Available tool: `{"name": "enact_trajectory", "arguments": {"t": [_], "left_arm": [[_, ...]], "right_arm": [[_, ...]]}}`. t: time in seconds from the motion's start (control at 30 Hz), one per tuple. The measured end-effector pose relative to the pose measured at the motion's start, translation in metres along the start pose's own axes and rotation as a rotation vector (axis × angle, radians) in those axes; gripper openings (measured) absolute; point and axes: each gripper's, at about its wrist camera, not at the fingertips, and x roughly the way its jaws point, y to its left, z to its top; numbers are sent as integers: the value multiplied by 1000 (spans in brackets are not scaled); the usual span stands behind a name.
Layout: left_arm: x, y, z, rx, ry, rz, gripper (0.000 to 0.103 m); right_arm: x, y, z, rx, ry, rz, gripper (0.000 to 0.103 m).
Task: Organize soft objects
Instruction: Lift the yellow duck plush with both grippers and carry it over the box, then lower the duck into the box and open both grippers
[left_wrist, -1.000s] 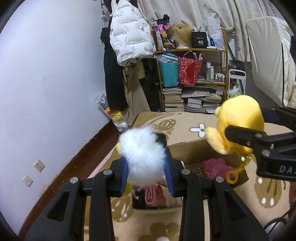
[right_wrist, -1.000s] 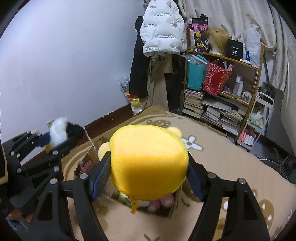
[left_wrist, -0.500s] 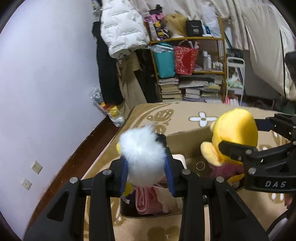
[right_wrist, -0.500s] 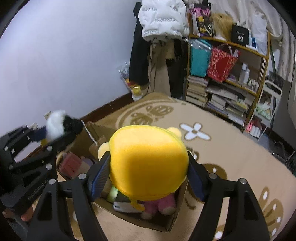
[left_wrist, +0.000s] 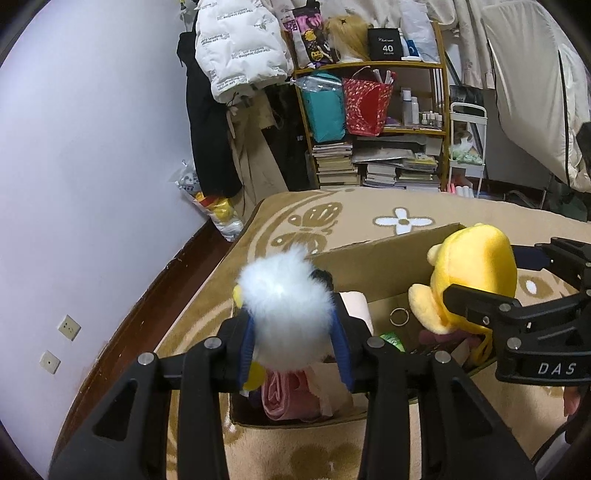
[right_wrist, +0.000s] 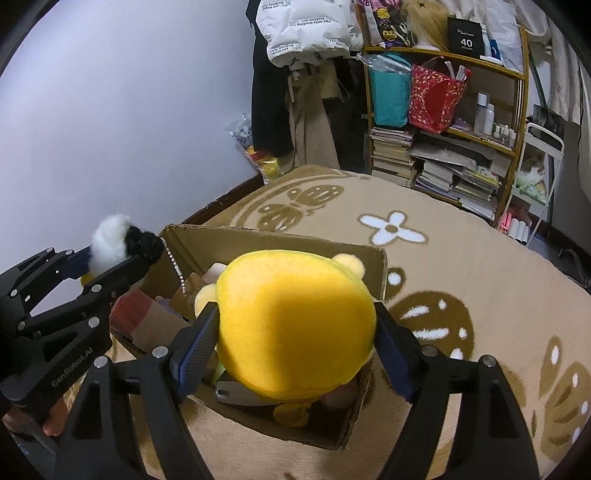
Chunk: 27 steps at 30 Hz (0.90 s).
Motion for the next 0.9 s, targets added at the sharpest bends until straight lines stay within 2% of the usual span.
{"name": "enact_trajectory", "arguments": {"t": [0.23, 0.37, 0.5, 0.57, 0.63, 0.7, 0.77, 0.9], "left_arm": [[0, 7, 1, -10, 7, 2, 39], [-5, 9, 1, -14, -11, 15, 53], [-9, 11, 1, -8, -17, 30, 61], [-12, 12, 0, -6, -20, 39, 72], [-17, 14, -1, -6, -26, 42, 78], [-21, 17, 0, -11, -30, 40, 84], [-27, 19, 0, -21, -38, 47, 94], [-41, 26, -2, -44, -56, 46, 101]], "right_arm": [[0, 3, 0, -15, 0, -21, 88], [-1, 5, -1, -15, 2, -27, 89], [-6, 5, -3, -11, 3, -34, 92], [-8, 5, -3, -7, 1, -35, 93], [-13, 4, -2, -1, -2, -39, 95], [-17, 4, -1, 7, -11, -52, 103], [-23, 4, 0, 16, -21, -52, 103], [-36, 4, 1, 32, -33, -70, 103]]}}
